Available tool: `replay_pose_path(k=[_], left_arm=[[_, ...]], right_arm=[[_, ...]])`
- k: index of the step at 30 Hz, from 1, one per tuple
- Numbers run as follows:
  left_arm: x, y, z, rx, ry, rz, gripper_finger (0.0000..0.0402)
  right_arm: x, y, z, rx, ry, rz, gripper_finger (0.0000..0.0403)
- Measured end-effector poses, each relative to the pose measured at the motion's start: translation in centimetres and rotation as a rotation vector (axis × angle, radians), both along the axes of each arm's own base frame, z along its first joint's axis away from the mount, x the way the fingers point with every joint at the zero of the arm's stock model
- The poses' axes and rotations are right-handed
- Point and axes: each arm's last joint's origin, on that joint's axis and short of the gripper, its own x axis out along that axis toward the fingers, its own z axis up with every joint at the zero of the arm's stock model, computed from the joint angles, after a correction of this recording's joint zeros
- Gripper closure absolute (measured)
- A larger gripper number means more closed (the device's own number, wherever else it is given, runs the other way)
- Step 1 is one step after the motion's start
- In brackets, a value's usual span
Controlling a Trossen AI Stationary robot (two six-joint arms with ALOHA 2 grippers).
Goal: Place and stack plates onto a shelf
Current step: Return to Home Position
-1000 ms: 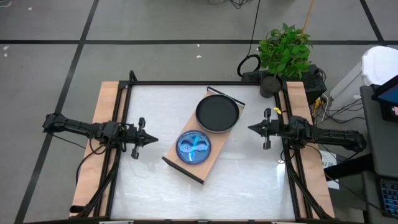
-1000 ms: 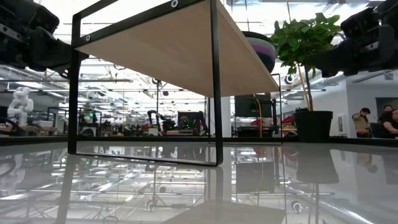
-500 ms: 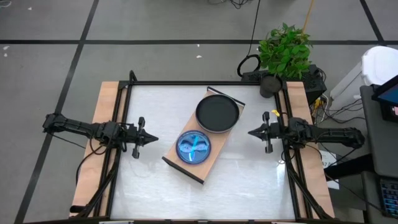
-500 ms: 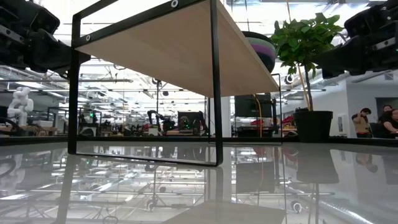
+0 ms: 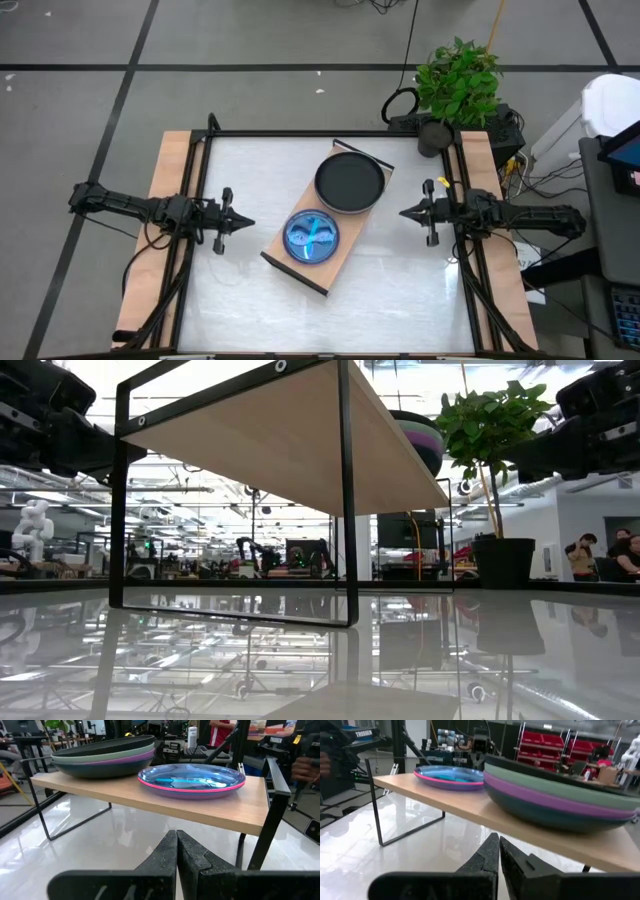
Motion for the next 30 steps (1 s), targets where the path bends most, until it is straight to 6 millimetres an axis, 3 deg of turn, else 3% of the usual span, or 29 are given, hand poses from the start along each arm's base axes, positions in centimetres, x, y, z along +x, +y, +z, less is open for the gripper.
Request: replay_pose_path(k=[13,18,30], left_arm=[[0.0,0.0,0.1,0.028,-0.014,-0.004,0.0398],[-0.3,-0.2,0.6,0.034,-0.071,-0.084,0.0398],[-1.2,0.3,0.8,0.055,-0.103,-0.029,0.0398]], right_arm=[[-0.3,0.0,0.3,0.051,-0.041,0.001,0.0403],[-0.3,0.0,0.3,0.052,-0.043,0.001,0.0403],[-0.3,0.0,0.3,0.05,-0.042,0.001,0.0403]])
